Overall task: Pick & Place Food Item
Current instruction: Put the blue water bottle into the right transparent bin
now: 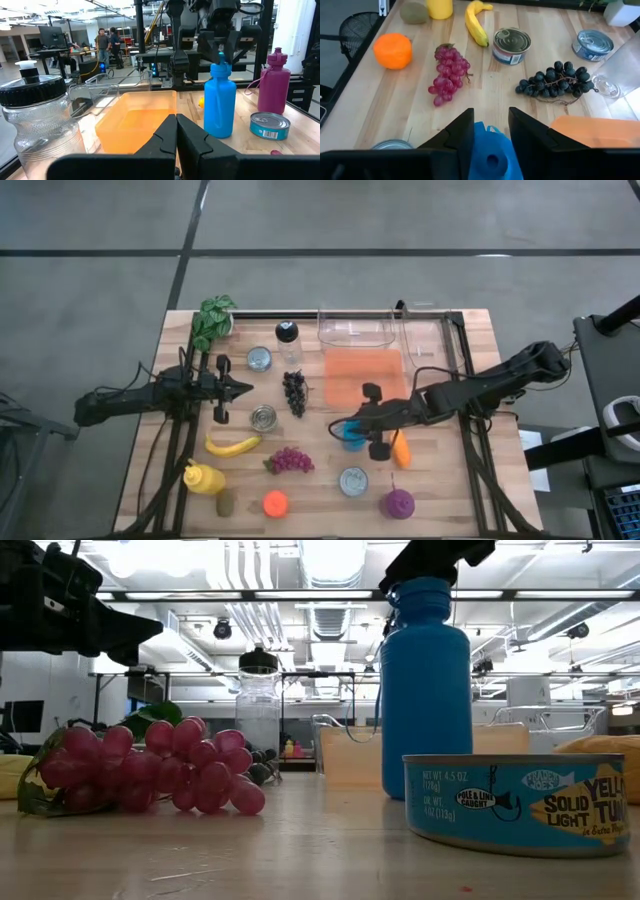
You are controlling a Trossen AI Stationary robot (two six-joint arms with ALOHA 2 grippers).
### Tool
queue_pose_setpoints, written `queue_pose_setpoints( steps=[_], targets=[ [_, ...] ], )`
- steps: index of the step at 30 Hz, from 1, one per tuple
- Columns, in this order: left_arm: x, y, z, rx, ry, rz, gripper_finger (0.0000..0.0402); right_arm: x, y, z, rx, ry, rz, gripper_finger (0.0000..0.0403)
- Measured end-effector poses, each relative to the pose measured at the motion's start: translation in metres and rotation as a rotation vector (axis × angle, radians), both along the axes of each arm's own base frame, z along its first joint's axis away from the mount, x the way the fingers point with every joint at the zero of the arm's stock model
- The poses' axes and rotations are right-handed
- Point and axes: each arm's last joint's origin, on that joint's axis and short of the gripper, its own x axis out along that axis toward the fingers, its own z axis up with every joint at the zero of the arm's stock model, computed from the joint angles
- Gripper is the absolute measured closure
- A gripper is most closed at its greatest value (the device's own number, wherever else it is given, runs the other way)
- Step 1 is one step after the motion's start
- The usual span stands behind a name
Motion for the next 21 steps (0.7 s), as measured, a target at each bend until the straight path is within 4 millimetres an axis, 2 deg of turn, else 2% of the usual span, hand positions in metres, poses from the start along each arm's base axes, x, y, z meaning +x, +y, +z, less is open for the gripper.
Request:
queue_pose_setpoints(
  steps=[9, 21],
  targets=[
    [0.0, 0.0, 0.0, 0.0, 0.0, 0.0, 0.0395, -0.012, -0.001, 0.013, 0.051, -0.008, 0.067, 0.0269],
    [0.0, 0.0, 0.0, 0.0, -0.001, 0.0, 0.0395, -0.012, -0.001, 0.01, 0.026, 0.017, 0.065, 0.0295]
  ],
)
